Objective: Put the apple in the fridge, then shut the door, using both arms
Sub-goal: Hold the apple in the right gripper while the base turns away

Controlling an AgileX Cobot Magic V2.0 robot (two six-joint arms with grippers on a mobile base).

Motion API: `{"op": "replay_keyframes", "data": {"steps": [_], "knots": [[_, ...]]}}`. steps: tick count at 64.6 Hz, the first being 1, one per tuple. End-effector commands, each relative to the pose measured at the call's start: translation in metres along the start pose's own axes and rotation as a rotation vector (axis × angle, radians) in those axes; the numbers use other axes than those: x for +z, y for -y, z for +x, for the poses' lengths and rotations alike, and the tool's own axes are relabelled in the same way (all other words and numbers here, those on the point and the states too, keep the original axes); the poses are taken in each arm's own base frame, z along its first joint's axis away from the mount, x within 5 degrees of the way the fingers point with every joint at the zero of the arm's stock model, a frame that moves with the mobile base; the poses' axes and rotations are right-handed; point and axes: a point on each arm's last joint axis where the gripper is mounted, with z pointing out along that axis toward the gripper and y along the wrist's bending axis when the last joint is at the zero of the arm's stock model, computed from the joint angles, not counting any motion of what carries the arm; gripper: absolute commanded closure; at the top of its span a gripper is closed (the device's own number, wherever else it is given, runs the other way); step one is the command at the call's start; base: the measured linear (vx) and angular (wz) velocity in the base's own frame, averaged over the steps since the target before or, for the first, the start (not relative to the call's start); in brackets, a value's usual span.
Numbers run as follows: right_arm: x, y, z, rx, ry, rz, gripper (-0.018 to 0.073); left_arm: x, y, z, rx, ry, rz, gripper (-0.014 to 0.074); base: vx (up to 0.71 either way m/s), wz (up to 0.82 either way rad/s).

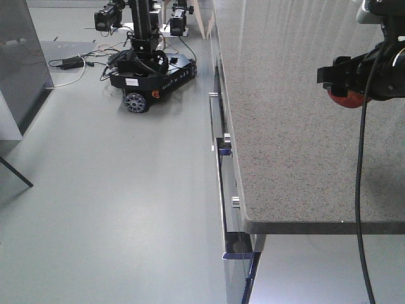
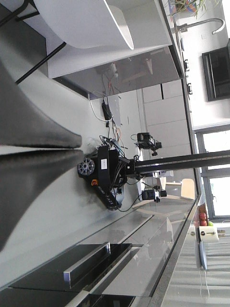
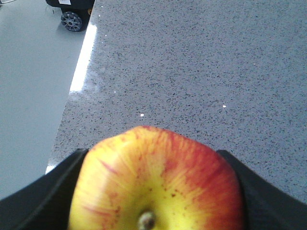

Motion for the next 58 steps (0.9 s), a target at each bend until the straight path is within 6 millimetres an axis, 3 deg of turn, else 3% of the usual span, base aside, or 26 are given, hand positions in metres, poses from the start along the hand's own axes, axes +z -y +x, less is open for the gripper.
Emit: {"op": "replay_keyframes", "data": {"steps": [1, 34, 58], "knots": [[-0.0217, 0.0012, -0.0202, -0.014, 0.139, -0.007, 0.0567, -0.0002, -0.0006, 0.0024, -0.010, 0.056, -0.012, 0.0601, 0.00, 0.01], [-0.0217, 0.0012, -0.0204, -0.014, 0.141, -0.007, 0.0567, -0.0002, -0.0006, 0.0024, -0.010, 0.056, -0.012, 0.0601, -0.02, 0.08], [-0.0217, 0.0012, -0.0204, -0.014, 0.141, -0.007, 0.0567, -0.0002, -0.0006, 0.0024, -0.010, 0.056, -0.012, 0.0601, -0.03, 0.32]]}}
